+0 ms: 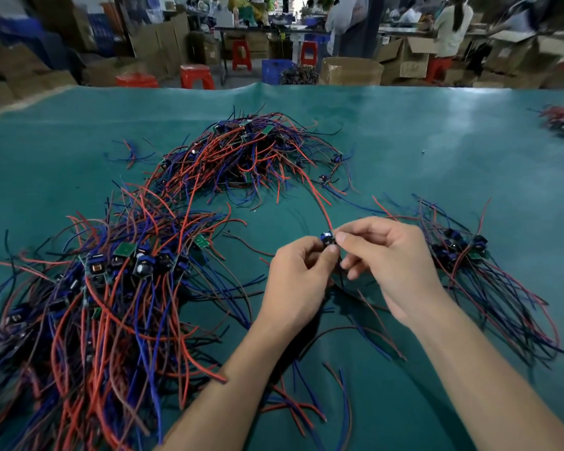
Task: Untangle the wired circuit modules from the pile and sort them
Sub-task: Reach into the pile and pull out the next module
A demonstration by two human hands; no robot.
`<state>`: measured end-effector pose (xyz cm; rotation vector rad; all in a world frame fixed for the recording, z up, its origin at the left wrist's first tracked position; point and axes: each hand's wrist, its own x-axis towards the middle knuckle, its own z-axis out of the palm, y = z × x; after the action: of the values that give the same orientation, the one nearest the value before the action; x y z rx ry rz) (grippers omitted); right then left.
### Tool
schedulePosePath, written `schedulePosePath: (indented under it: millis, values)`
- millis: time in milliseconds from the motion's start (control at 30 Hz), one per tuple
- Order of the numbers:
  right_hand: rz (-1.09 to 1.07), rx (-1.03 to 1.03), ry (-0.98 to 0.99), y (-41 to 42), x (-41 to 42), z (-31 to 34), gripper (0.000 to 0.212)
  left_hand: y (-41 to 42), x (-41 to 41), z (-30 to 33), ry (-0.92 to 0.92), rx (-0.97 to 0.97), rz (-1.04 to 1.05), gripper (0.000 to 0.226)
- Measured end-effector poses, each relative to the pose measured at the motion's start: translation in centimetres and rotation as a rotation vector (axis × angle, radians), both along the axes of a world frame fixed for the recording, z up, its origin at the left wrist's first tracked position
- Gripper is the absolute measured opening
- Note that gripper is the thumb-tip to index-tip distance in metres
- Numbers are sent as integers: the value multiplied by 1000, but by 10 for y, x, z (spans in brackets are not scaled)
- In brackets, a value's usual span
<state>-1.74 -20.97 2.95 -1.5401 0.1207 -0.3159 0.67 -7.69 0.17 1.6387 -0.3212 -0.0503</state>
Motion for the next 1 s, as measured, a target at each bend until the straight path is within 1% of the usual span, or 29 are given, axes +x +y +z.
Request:
schedulePosePath:
  millis: [233,333,400,533,633,700,767,833,933,1000]
  values:
    - [-33,39,25,1,4,-5,8,2,-1,-1,32,-64,-25,6]
    - [-59,10,42,1,5,-6,4,1,-1,-1,29,-53,-29,5]
    - [-77,29,63,-1,6,-6,8,1,-2,0,26,-64,-19,3]
    - [-50,104,69,-4,6,-5,5,1,-3,2,24,-82,-17,6]
    - [-12,95,56,-8,5,-4,6,2,-2,2,21,-68,-36,8]
    - [-13,48,39,-12,5,-3,10,1,-1,0,11,-41,-36,13]
    - [-84,-42,0,-16,5,-3,16,1,0,-1,6,-11,-42,14]
    - [-198,-101,-51,-22,7,-3,23,1,0,-1,1,19,-54,15]
    - [-364,-147,-112,-37,7,2,28,0,-1,-1,-11,54,-87,15]
    - [-434,-141,-158,-47,5,5,29,0,-3,1,-15,50,-117,16]
